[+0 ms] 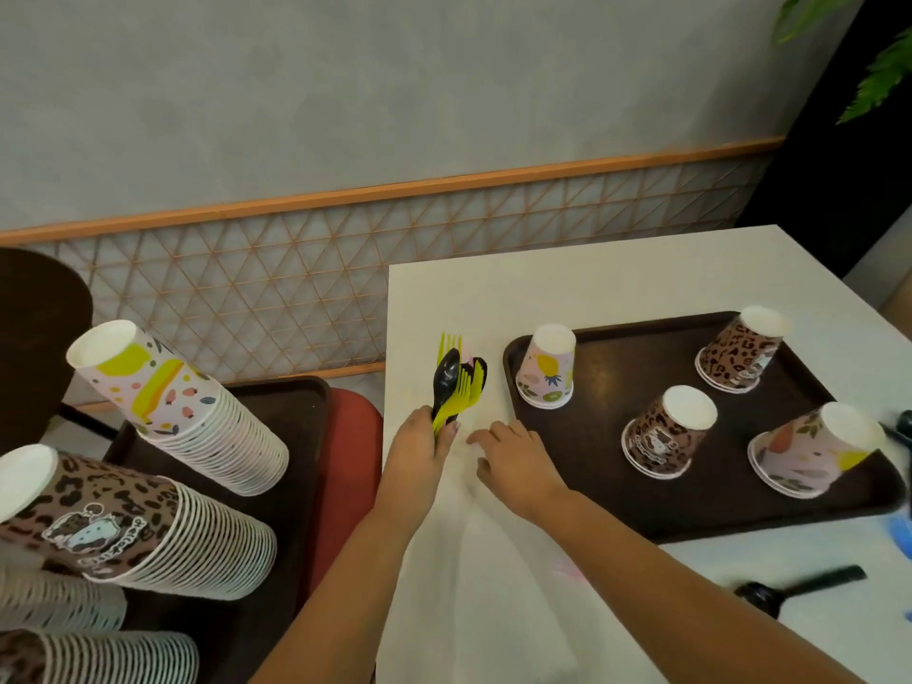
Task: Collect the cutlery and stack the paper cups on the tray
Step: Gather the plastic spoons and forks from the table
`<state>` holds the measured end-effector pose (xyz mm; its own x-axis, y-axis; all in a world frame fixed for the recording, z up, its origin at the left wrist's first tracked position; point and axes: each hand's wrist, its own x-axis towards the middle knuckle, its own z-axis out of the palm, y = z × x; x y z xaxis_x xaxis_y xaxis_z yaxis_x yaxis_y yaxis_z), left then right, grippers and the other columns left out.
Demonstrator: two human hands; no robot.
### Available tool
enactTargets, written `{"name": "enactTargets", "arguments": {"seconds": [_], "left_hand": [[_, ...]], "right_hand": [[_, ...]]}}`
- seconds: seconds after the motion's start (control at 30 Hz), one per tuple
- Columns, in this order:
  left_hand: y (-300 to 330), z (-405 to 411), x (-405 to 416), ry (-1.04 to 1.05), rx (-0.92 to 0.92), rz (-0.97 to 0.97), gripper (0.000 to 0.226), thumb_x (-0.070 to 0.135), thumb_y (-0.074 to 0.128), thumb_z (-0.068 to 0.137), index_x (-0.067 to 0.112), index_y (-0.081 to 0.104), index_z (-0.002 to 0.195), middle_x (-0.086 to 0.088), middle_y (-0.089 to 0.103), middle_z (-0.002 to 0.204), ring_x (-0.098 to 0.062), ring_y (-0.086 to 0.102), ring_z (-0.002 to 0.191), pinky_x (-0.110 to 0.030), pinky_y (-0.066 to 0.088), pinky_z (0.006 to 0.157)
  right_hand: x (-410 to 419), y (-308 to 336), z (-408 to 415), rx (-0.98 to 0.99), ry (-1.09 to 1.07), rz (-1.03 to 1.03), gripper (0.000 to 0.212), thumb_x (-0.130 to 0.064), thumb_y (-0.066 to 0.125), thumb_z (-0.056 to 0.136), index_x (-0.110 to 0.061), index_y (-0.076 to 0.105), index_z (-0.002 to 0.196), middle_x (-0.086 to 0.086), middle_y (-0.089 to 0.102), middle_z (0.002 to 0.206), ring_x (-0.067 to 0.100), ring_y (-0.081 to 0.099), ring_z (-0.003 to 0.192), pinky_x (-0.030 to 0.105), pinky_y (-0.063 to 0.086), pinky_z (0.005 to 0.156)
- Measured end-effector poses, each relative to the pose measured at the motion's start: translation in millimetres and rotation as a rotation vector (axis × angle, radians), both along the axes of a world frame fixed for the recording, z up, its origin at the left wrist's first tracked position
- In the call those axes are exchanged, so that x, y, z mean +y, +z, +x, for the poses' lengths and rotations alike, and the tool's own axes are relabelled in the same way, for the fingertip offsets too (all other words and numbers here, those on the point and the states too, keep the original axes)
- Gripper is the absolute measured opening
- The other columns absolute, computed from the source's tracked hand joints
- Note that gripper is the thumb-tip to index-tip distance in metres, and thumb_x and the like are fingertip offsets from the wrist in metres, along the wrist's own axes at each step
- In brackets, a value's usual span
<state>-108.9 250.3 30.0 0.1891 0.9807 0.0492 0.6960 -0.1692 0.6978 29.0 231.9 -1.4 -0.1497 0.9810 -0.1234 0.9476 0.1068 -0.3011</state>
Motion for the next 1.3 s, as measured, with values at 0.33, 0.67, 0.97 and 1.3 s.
{"name": "enactTargets", "arguments": {"seconds": [0.33, 0.67, 0.97, 1.3], "left_hand": [[6.4, 49.2, -65.3, -0.317, 0.257, -0.056, 0.027, 0.031, 0.039, 0.098, 0.009, 0.044, 0.111, -0.012, 0.066, 0.093, -0.031, 0.062, 0.085, -0.04, 0.044, 0.07], [3.0, 82.1, -118.4, -0.207, -0.164, -0.221, 0.022, 0.022, 0.045, 0.097, 0.011, 0.051, 0.115, 0.006, 0.047, 0.064, -0.009, 0.046, 0.057, -0.015, 0.036, 0.053], [-8.5, 91.5, -151.8, -0.142, -0.274, -0.327, 0.023, 0.021, 0.053, 0.094, 0.007, 0.056, 0.113, 0.0, 0.061, 0.08, -0.005, 0.056, 0.07, -0.006, 0.04, 0.058], [-31.3, 108.7, -184.0, 0.134, -0.447, -0.263, 0.028, 0.023, 0.056, 0.092, 0.01, 0.056, 0.117, -0.021, 0.067, 0.1, -0.04, 0.064, 0.089, -0.047, 0.053, 0.08]], "right_hand": [[-81.2, 31.6, 74.1, 0.213, 0.048, 0.06, 0.036, -0.026, 0.05, 0.088, -0.017, 0.055, 0.122, 0.006, 0.058, 0.118, 0.028, 0.047, 0.103, 0.035, 0.037, 0.09], [-177.3, -7.7, 130.2, 0.3, -0.369, 0.092, 0.027, -0.008, 0.057, 0.086, -0.012, 0.059, 0.112, 0.001, 0.056, 0.108, 0.019, 0.054, 0.097, 0.025, 0.042, 0.084], [-194.1, -31.1, 105.9, 0.114, -0.36, 0.006, 0.027, -0.01, 0.043, 0.092, -0.01, 0.053, 0.117, 0.008, 0.052, 0.12, 0.025, 0.049, 0.106, 0.032, 0.04, 0.091], [-235.0, -13.8, 108.4, 0.789, -0.753, -0.358, 0.013, -0.017, 0.07, 0.078, -0.011, 0.072, 0.089, -0.001, 0.063, 0.076, 0.007, 0.055, 0.061, 0.012, 0.046, 0.057]]}}
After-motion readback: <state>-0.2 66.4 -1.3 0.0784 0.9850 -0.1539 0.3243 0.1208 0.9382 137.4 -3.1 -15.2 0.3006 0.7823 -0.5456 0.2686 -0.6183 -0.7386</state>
